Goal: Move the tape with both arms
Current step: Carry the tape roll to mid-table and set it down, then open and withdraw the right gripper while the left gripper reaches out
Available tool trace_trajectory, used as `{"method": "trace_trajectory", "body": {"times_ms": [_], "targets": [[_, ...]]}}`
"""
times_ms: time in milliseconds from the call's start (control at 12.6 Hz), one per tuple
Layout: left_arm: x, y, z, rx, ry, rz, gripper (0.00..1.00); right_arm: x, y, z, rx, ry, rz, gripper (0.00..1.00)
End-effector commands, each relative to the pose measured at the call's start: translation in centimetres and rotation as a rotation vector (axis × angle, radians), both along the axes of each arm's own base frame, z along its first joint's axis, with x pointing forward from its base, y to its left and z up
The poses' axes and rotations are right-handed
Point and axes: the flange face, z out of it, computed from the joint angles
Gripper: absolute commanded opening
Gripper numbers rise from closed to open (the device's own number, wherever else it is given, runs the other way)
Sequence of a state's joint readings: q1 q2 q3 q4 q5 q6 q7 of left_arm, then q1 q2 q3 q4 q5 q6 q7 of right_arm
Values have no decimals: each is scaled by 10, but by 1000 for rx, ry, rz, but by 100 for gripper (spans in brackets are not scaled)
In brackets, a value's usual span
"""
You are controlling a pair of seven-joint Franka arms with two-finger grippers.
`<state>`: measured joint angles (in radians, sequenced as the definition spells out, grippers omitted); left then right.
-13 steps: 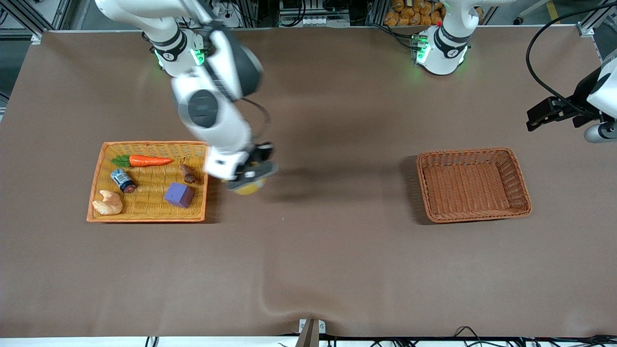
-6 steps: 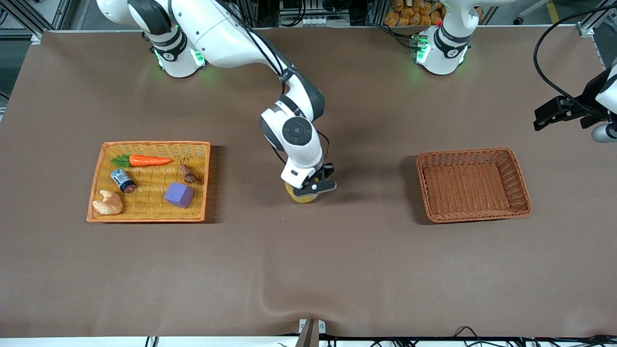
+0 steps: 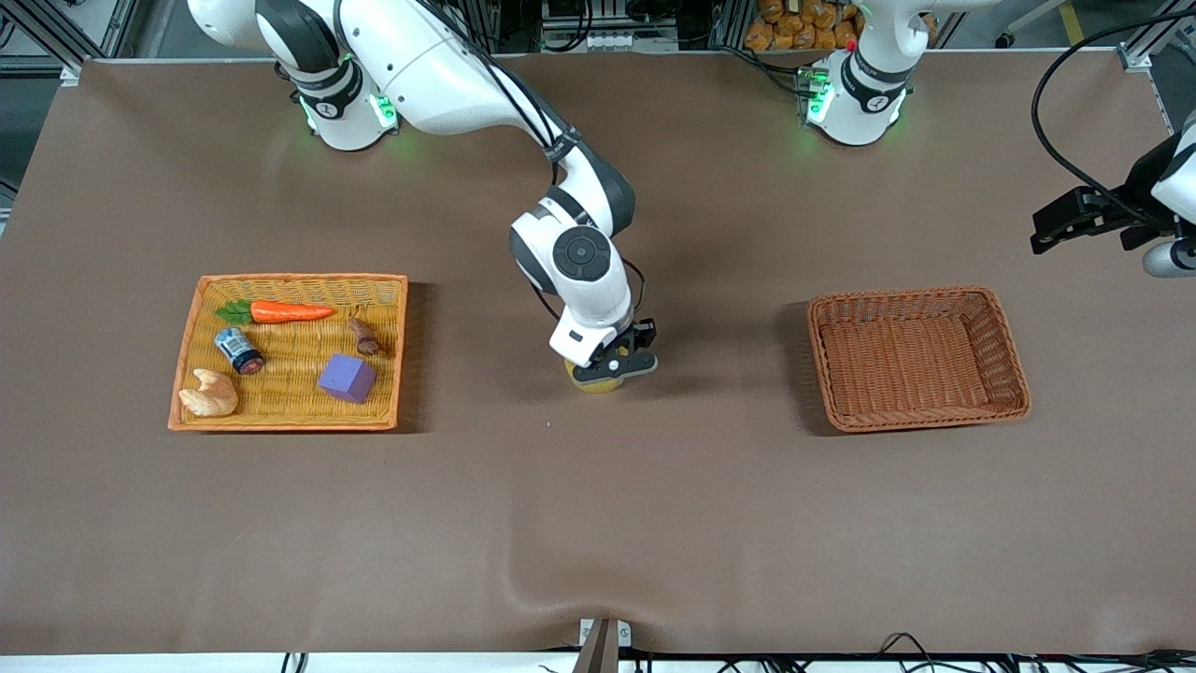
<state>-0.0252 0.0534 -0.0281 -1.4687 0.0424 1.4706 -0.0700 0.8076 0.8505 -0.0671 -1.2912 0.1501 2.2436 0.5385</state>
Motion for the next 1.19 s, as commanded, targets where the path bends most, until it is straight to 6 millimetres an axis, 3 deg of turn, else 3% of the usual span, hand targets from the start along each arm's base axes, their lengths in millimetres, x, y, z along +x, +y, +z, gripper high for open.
{"method": "trace_trajectory", "body": {"times_ms": [0, 80, 239, 478, 637, 796, 956, 1035, 1115], "targets": [[2, 0, 1, -20, -1, -19, 100, 23, -34, 93, 50, 12, -54, 100], [2, 0, 1, -17, -1, -19, 100, 27, -57, 134, 49, 38, -65, 100], [1, -2, 2, -20, -2, -21, 100, 29, -106, 190, 6, 104, -49, 100], [2, -5, -2, -29, 6, -18, 100, 33, -196, 258, -64, 93, 95, 100], [1, -10, -1, -28, 4, -35, 100, 30, -254, 309, -61, 98, 53, 100], [4, -15, -9, -28, 20, -45, 100, 27, -302, 348, -51, 88, 4, 100], [6, -22, -11, -27, 23, -65, 100, 22, -339, 359, -83, 138, -41, 100], [6, -35, -16, -37, 35, -74, 100, 11, -358, 385, -100, 96, -63, 100], [8, -37, -24, -56, 51, -69, 100, 8, -389, 403, -99, 69, -112, 100]]}}
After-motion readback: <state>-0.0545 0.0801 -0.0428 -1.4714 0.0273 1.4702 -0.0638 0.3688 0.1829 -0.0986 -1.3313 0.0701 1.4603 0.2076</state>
